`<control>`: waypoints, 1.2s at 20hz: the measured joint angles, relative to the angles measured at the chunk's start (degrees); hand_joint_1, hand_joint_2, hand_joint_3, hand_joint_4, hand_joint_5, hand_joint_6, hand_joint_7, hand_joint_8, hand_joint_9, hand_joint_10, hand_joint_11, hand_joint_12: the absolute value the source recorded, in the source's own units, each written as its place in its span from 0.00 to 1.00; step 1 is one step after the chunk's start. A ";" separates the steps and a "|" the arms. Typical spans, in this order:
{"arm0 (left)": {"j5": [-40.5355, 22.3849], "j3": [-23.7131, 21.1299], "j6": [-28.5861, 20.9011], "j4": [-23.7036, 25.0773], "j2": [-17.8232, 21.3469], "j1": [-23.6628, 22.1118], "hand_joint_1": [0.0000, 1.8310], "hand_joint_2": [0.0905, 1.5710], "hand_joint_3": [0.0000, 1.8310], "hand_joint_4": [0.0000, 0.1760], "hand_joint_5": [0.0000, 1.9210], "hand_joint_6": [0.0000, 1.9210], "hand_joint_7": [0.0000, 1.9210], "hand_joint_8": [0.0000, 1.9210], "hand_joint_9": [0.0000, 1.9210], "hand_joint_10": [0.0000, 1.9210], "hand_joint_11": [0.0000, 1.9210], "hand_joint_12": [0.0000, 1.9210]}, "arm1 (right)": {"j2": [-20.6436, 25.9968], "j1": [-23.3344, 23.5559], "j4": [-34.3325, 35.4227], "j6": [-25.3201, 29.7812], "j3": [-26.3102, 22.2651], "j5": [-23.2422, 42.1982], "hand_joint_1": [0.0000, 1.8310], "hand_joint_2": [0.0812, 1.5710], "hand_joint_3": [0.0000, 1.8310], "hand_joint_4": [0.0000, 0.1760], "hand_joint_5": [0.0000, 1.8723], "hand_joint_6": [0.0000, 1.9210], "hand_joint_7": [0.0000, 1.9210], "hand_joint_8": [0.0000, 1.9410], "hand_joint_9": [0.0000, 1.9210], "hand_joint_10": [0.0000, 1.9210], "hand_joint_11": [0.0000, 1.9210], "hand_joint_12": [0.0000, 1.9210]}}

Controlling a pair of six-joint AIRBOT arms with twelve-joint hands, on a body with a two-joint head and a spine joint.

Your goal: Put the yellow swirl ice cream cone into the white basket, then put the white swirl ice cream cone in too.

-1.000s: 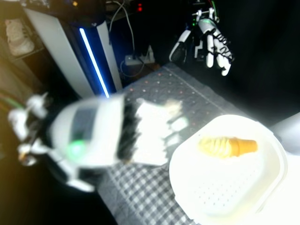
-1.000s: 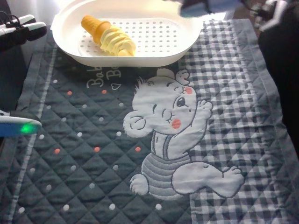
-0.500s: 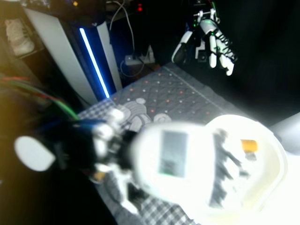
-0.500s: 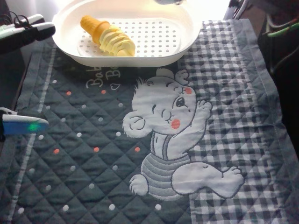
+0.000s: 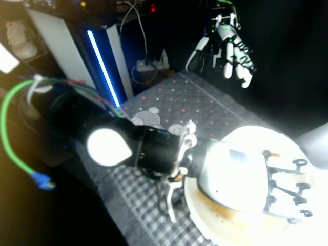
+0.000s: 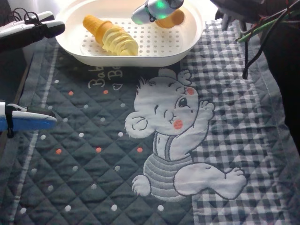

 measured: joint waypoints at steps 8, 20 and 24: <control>-1.90 -0.81 -0.59 -0.37 0.13 1.09 0.54 0.48 0.01 0.00 0.11 0.00 0.04 0.00 0.01 0.00 0.00 0.11 | 8.90 -0.13 2.62 7.04 -11.04 9.70 0.28 0.53 0.00 0.90 0.00 0.00 0.08 0.00 0.04 0.00 0.00 0.01; -20.59 -4.15 1.86 -11.58 3.54 9.01 0.24 0.49 0.31 0.01 0.00 0.00 0.00 0.00 0.01 0.00 0.00 0.48 | 40.06 -39.06 45.72 -6.01 -45.79 63.91 0.29 0.54 0.00 0.97 0.05 0.00 0.11 0.01 0.07 0.01 0.03 0.01; -23.78 -6.49 2.10 -10.45 2.82 12.11 0.13 0.61 0.22 0.00 0.00 0.00 0.00 0.00 0.00 0.00 0.00 0.44 | 41.40 -50.56 54.01 -6.01 -51.71 76.74 0.28 0.54 0.00 1.00 0.01 0.00 0.07 0.00 0.05 0.00 0.02 0.01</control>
